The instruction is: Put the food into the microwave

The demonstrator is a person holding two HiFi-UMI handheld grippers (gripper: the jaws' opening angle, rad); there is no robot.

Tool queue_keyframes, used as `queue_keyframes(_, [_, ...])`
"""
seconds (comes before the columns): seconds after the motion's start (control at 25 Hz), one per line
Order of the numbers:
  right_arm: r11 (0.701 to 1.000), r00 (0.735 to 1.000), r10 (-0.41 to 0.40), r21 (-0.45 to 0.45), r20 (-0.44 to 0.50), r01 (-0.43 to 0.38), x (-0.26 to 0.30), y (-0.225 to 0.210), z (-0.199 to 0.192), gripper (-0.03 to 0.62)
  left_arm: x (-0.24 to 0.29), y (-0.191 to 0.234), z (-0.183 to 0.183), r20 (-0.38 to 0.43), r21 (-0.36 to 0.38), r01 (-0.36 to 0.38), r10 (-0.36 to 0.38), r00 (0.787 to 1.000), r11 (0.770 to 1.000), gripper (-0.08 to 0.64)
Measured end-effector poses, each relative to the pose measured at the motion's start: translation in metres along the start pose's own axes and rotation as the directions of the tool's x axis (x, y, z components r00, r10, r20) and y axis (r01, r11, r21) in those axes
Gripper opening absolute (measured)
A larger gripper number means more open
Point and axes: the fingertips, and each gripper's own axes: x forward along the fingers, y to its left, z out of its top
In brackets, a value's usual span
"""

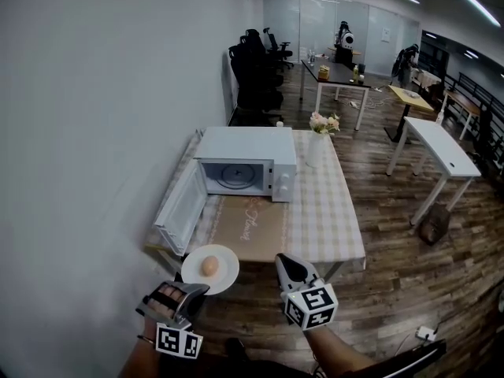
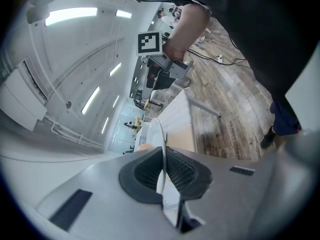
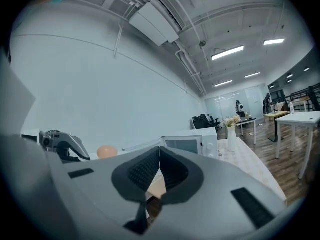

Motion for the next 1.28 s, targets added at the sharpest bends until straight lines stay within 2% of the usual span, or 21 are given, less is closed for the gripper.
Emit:
queue_keyframes(0.28, [0.999,0.999,-0.032,-0.015,-0.013,0.031,0.037,0.006,0.005,0.009,0.022,0.017,-0.036,0.036,-0.003,0.010,-0.010,0.999,1.000,0.018])
queue_keyframes(0.52, [0.997,0.996,-0.081,-0.005,-0.036,0.081,0.064,0.008,-0.002,0.009,0.038,0.034,-0.054,0.088,-0.023,-0.011,0.013,0.996,1.000,0.018])
queue_keyframes(0.76, [0.995,0.994,-0.102,-0.021,-0.041,0.101,0.086,0.017,0.003,0.009,0.048,0.041,-0.076,0.124,-0.013,-0.007,0.009,0.992,1.000,0.018])
queue_keyframes(0.92, [0.992,0.991,-0.116,-0.052,-0.061,0.113,0.092,0.016,0.000,0.009,0.056,0.037,-0.082,0.140,-0.027,0.007,-0.003,0.990,1.000,0.018])
queue_keyframes(1.28, [0.994,0.994,-0.104,-0.046,-0.045,0.102,0.119,-0.002,0.002,0.009,0.094,0.042,-0.083,0.148,-0.029,0.022,-0.018,0.989,0.999,0.018])
